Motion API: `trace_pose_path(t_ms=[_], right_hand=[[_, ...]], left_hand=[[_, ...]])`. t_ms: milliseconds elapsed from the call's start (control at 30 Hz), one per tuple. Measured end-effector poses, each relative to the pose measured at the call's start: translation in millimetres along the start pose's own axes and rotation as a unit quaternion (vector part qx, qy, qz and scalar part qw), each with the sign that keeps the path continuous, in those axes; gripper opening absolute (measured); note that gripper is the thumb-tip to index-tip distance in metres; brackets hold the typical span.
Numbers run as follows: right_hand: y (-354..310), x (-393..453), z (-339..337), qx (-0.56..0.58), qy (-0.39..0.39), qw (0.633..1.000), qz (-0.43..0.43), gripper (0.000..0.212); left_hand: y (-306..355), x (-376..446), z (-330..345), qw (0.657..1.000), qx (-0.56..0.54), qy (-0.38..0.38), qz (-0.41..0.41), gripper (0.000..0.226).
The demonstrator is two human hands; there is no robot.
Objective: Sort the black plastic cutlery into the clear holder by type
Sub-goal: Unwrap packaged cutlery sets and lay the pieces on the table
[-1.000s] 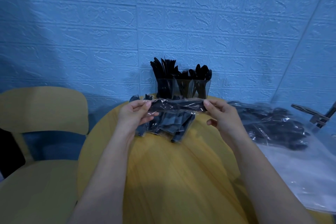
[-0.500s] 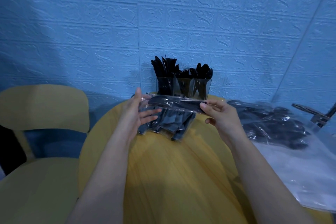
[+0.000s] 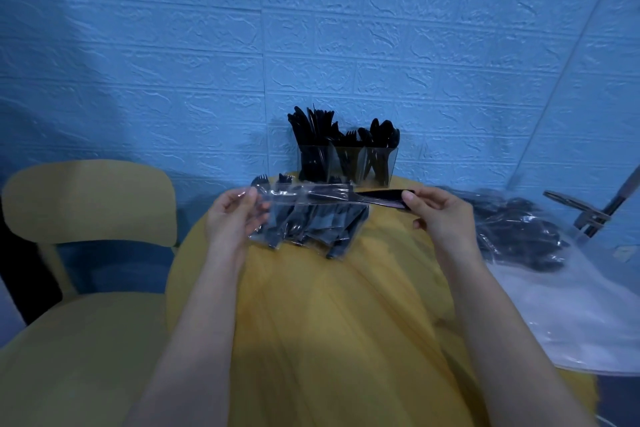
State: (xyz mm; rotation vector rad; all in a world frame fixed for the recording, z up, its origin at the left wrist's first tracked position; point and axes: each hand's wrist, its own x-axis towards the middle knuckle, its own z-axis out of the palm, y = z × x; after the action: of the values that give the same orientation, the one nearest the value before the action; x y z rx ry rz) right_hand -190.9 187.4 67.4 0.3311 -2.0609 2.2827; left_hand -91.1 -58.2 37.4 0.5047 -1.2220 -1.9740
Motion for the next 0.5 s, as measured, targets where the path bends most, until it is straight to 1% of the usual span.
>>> trace_pose_path(t_ms=[133, 200, 267, 333, 400, 500], right_hand=[[-9, -15, -14, -0.03, 0.011, 0.999, -0.017, 0.006], [-10, -27, -21, -0.03, 0.012, 0.999, -0.008, 0.007], [-4, -41, -23, -0.052, -0.011, 0.998, 0.014, 0.007], [7, -56, -19, -0.098, -0.057, 0.992, 0.049, 0.005], [19, -66, -17, -0.141, -0.092, 0.983, 0.079, 0.004], [31, -74, -21, -0.225, -0.13, 0.961, 0.097, 0.006]], left_hand=[[11, -4, -20, 0.996, -0.035, 0.072, 0.032, 0.013], [18, -6, -32, 0.991, -0.059, 0.111, 0.053, 0.016], [22, -8, -40, 0.986, -0.071, 0.137, 0.061, 0.016], [21, -14, -38, 0.988, -0.068, 0.128, 0.048, 0.015], [16, -22, -30, 0.994, -0.057, 0.09, 0.027, 0.015], [7, -36, -19, 0.999, -0.035, 0.035, 0.01, 0.011]])
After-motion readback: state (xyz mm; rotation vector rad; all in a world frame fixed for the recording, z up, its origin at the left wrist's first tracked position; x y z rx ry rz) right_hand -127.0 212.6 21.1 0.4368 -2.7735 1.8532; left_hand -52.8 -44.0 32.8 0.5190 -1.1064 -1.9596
